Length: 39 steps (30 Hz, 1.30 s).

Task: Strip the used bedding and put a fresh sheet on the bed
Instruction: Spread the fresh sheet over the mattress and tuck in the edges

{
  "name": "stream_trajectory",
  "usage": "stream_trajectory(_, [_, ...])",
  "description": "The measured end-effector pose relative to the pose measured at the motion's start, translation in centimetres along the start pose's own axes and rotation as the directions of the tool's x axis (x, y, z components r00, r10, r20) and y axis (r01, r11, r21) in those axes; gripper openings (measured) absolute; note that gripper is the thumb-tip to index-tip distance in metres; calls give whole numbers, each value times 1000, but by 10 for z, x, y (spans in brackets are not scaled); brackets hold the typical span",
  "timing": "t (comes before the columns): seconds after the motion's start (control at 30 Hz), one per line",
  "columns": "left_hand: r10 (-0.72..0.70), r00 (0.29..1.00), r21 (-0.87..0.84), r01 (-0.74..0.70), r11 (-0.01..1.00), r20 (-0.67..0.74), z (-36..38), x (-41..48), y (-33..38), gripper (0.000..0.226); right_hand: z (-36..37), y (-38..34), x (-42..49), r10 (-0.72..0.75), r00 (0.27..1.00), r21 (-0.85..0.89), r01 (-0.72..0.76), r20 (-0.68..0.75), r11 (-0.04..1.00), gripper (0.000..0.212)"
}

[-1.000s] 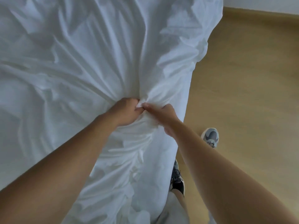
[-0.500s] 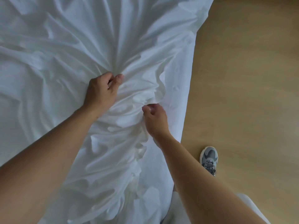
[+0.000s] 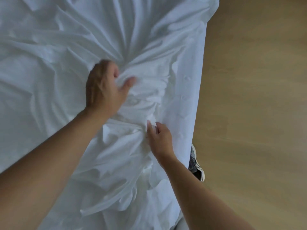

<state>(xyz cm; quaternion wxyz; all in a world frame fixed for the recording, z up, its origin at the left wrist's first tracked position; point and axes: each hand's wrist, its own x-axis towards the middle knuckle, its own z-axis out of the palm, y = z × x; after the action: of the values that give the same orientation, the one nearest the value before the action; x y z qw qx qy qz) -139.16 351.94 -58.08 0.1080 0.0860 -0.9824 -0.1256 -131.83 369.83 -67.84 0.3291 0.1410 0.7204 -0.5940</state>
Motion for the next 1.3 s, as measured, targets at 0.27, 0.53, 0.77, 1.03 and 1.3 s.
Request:
stream_trajectory(0.27, [-133, 840, 41, 131, 991, 526, -25, -136, -12, 22, 14, 21, -43, 224, 938, 299, -301, 266, 905, 35])
stream_trajectory(0.53, [-238, 864, -23, 276, 961, 444, -72, -214, -20, 22, 4, 68, -109, 202, 973, 213, -223, 116, 951, 54])
stream_trajectory(0.77, [-333, 930, 71, 347, 935, -156, -78, -284, -5, 25, -12, 64, -120, 45, 996, -122, -36, 75, 992, 50])
stream_trajectory(1.03, [-912, 282, -620, 784, 40, 299, -13, -298, -5, 23, -10, 113, -132, 73, 995, -206, -56, 74, 977, 44])
stream_trajectory(1.3, [-977, 96, -432, 902, 4, 190, -28, -269, 3, 92, -17, 87, -156, 270, 962, -545, -202, 48, 814, 38])
